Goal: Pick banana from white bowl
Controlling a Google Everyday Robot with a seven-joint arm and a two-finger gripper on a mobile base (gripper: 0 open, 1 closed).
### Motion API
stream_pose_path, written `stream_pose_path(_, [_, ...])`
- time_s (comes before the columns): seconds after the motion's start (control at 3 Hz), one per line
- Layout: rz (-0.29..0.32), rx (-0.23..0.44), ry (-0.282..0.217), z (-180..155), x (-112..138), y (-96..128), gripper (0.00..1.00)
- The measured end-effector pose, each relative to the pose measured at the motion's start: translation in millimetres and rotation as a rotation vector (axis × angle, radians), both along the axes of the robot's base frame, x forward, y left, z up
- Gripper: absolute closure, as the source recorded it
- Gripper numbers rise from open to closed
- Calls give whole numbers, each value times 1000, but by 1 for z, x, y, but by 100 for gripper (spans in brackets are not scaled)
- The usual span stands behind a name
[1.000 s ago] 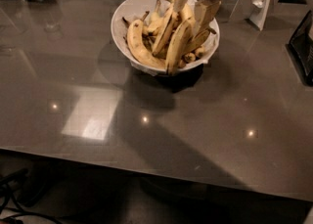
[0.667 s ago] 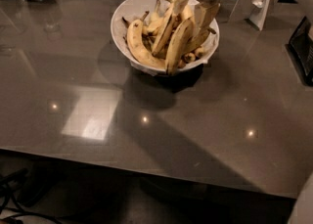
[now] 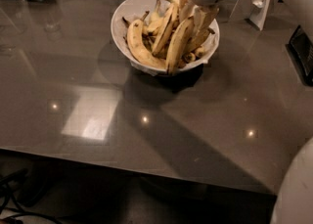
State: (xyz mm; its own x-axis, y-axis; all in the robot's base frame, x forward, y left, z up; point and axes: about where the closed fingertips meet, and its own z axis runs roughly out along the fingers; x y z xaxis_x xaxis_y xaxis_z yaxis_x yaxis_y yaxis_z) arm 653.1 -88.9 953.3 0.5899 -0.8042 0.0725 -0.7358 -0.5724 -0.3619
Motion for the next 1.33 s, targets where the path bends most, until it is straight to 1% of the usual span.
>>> stream_pose_path(0.33, [0,0,0,0,0,0,85])
stream_pose_path(0.67, [-5,-18,-13,10,-8,-4,100])
stream_pose_path(1.0, [-12,-18,-19,25,-20,-10,100])
stream_pose_path(1.33, [-17,3,-4,41,-33,-17,100])
